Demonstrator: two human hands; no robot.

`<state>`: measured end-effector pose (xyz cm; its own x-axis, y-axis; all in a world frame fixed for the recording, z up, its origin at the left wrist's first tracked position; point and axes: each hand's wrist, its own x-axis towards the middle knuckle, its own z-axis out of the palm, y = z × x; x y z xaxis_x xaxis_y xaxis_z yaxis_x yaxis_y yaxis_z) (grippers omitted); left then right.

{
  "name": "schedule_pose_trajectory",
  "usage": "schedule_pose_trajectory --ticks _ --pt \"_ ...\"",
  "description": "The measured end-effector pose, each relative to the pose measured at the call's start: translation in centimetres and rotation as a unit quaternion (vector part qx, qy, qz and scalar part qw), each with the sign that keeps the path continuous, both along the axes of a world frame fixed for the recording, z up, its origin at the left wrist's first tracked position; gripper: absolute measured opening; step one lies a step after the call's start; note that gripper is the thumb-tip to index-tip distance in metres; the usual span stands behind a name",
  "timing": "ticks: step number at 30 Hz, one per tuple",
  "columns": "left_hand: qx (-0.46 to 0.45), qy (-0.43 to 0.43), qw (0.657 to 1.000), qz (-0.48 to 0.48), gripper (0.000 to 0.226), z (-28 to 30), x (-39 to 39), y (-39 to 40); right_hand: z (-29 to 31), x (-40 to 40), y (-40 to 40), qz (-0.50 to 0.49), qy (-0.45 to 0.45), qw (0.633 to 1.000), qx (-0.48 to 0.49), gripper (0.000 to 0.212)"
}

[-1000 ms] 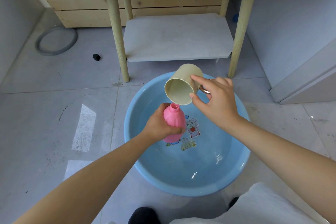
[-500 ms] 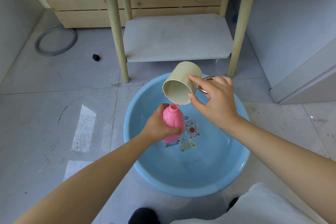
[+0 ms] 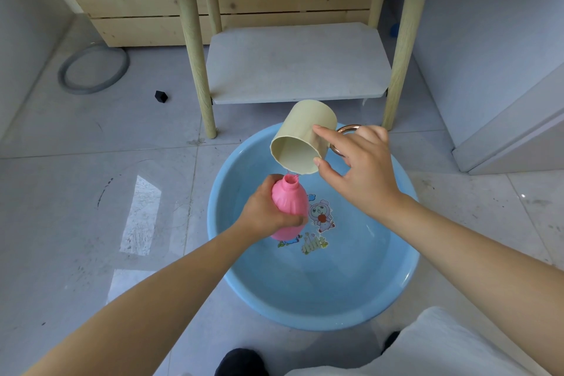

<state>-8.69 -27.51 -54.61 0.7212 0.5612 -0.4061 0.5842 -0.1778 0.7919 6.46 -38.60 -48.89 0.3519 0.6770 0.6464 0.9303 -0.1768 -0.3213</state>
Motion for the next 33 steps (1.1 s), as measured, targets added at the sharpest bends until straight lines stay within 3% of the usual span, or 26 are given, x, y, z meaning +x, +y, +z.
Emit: schedule_pose_trajectory --ticks 33 --pt "-0.008 -0.011 1.000 0.004 0.071 0.22 0.11 -0.11 0.29 0.10 -0.07 0.028 -0.095 0.995 -0.025 0.037"
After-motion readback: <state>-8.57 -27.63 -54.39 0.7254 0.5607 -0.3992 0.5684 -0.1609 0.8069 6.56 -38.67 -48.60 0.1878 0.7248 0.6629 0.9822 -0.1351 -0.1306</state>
